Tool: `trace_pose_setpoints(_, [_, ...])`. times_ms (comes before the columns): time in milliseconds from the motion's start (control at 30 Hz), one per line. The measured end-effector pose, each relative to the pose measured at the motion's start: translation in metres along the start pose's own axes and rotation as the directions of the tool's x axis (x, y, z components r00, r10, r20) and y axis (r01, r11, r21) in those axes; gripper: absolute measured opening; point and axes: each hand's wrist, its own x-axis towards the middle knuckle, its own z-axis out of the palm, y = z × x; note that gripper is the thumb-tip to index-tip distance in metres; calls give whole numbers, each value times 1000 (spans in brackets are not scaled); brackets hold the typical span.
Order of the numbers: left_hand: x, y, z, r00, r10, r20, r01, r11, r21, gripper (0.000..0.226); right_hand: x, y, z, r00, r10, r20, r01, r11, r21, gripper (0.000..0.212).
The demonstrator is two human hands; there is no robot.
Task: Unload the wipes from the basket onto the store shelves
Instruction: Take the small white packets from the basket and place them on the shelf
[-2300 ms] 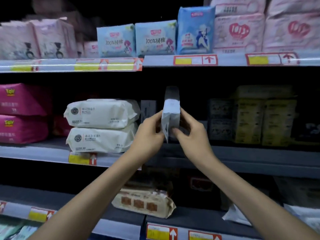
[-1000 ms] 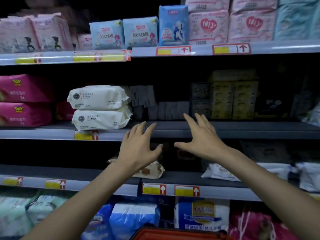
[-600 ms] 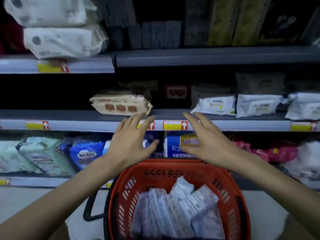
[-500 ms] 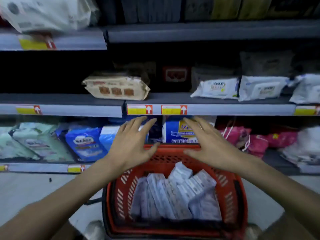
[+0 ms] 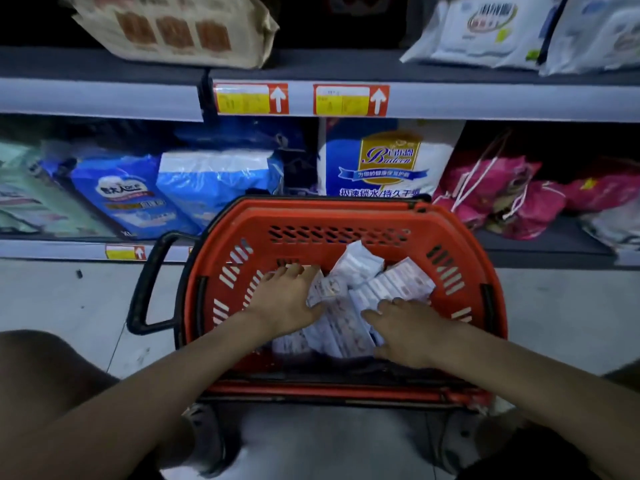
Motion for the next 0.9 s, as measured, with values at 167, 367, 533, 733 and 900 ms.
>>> trace_pose_setpoints(167, [16, -2, 16, 996, -6, 93, 12, 997, -70, 92, 4, -8, 16, 999, -49, 9, 50, 997, -63, 63])
trace_pose_setpoints(367, [30, -5, 26, 992, -26, 125, 45, 987, -153, 102, 6, -11, 15, 997, -71, 4, 71, 991, -110, 59])
trace_pose_setpoints(533, [41, -11, 34, 988, -61, 145, 90, 974, -206, 84, 9, -8, 18, 995, -88, 42, 93, 989, -114, 51])
trace_pose_setpoints(733, [49, -7, 37, 975, -134, 175, 204, 851, -484, 68, 11, -6, 22, 996, -86, 39, 90, 990, -105, 51])
trace_pose_setpoints(900, [44, 0, 33, 971, -170, 169, 237, 786, -571, 56, 10, -7, 21, 996, -83, 42, 87, 990, -111, 48])
